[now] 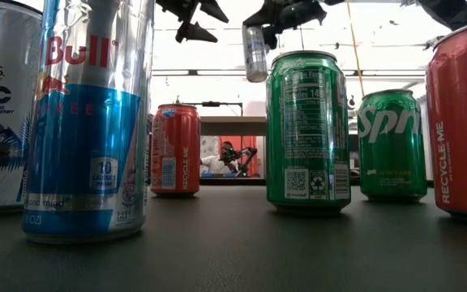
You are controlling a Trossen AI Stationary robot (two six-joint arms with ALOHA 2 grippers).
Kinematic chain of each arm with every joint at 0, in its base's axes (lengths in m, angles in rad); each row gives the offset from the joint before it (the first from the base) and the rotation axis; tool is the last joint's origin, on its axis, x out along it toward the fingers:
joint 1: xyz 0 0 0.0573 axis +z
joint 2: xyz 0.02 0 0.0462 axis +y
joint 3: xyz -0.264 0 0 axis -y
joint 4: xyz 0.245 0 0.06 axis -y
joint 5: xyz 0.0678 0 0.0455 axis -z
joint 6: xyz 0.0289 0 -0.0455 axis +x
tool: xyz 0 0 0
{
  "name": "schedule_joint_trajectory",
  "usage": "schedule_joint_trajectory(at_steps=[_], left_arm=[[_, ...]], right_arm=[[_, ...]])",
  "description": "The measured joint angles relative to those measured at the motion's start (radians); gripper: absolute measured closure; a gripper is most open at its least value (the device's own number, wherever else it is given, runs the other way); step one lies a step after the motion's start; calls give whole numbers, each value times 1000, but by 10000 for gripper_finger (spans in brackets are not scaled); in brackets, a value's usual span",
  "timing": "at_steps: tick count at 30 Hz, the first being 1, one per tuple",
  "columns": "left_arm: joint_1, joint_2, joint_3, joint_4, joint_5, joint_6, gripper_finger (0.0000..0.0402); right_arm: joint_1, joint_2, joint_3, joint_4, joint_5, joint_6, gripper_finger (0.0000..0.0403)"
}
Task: Place canned beverage on shelf
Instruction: Put the top left white soda can on the shelf
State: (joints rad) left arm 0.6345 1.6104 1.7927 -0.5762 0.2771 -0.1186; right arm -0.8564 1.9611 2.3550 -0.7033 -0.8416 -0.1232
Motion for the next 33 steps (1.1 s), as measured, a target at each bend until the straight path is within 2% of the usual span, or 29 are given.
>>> schedule_joint_trajectory(at_steps=[7,13,20,24,28,33], left_arm=[[-2,2,-1,-16,1,-4,55],[-2,2,-1,-17,7,4,55],[-3,2,-1,-17,27,17,55],[-3,-3,-1,-18,40,-3,55],[-15,-11,-1,-15,44,2,55],[-33,-24,-1,-16,52,9,55]], right_arm=[[1,54,0,-6,-51,9,166],[1,46,1,-7,-57,7,166],[3,18,1,-40,-134,10,165],[3,-24,1,-33,-123,-77,165],[-1,-76,1,-27,-42,-114,165],[0,-111,1,-41,-24,-27,165]])
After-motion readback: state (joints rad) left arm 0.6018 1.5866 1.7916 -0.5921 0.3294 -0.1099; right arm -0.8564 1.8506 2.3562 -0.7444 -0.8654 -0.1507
